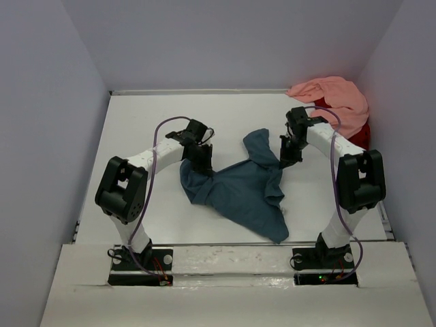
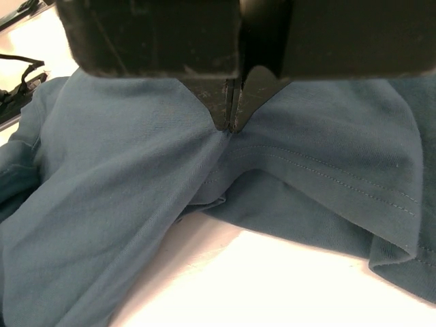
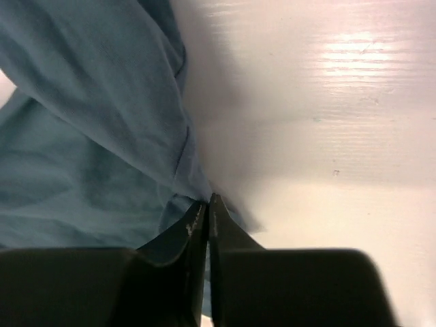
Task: Fold and stack the t-shirts
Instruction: Flatten out the tshirt
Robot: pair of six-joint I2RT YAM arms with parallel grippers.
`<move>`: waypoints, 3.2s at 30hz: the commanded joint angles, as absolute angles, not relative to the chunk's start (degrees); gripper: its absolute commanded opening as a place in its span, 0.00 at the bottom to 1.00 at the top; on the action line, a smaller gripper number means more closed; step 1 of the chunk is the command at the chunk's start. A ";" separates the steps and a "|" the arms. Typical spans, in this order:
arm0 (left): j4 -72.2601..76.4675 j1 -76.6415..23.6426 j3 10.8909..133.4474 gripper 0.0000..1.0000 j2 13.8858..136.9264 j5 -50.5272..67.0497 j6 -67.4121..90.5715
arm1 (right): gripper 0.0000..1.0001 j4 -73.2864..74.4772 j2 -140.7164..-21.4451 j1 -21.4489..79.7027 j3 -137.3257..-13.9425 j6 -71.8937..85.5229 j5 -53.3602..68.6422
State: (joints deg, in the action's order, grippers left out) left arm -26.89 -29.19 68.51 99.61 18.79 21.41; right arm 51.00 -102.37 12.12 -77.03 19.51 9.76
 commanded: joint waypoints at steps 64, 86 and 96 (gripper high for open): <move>-26.98 -27.60 63.63 0.00 92.64 19.95 20.83 | 0.61 50.89 -127.52 28.30 -117.33 1.93 3.61; -26.72 -27.51 64.78 0.00 94.04 20.74 19.51 | 0.00 51.68 -130.17 28.92 -117.51 2.20 -5.97; -26.54 -27.07 63.81 0.00 94.22 20.22 19.86 | 0.00 56.06 -128.58 25.76 -123.38 6.23 -3.87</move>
State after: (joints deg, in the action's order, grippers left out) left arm -26.30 -27.62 64.20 95.44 19.49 20.47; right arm 52.56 -131.37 28.18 -117.71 3.49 -5.34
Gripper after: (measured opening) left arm 0.010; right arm 0.013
